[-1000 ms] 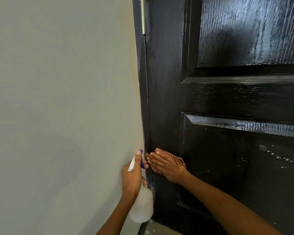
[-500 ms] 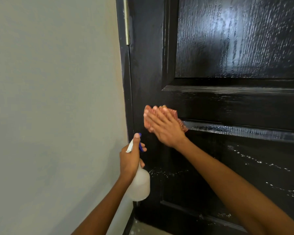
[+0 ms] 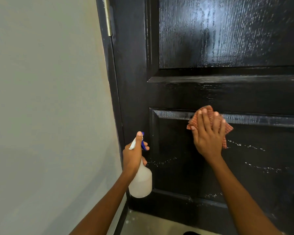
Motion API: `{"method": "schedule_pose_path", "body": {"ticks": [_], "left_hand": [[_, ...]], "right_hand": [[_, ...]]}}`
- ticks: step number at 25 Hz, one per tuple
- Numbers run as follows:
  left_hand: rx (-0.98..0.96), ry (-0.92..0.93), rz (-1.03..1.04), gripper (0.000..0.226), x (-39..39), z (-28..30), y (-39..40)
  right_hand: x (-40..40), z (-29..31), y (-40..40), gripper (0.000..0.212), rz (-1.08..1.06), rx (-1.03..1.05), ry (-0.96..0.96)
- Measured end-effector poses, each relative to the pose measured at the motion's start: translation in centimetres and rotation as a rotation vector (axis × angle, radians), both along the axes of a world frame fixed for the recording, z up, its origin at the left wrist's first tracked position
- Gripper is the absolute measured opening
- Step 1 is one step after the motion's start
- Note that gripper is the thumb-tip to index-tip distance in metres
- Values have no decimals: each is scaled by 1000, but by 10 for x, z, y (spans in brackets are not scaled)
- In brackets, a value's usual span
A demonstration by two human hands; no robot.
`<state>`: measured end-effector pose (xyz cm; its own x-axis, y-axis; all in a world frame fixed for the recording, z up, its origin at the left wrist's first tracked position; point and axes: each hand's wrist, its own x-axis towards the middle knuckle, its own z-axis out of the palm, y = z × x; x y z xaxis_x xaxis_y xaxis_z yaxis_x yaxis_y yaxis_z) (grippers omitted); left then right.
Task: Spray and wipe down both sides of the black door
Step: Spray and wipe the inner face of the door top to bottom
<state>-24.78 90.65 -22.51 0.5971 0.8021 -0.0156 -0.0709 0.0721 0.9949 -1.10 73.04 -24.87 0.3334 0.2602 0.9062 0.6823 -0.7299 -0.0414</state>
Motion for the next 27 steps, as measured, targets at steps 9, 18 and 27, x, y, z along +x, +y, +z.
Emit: {"method": "schedule_pose_path", "body": {"ticks": [9, 18, 27], "left_hand": [[145, 60, -19, 62, 8, 2, -13], [242, -5, -172, 61, 41, 15, -57], [222, -18, -192, 67, 28, 10, -49]], "right_hand": [[-33, -1, 50, 68, -35, 165, 272], [-6, 6, -17, 60, 58, -260, 32], [-4, 39, -28, 65, -107, 738, 548]]}}
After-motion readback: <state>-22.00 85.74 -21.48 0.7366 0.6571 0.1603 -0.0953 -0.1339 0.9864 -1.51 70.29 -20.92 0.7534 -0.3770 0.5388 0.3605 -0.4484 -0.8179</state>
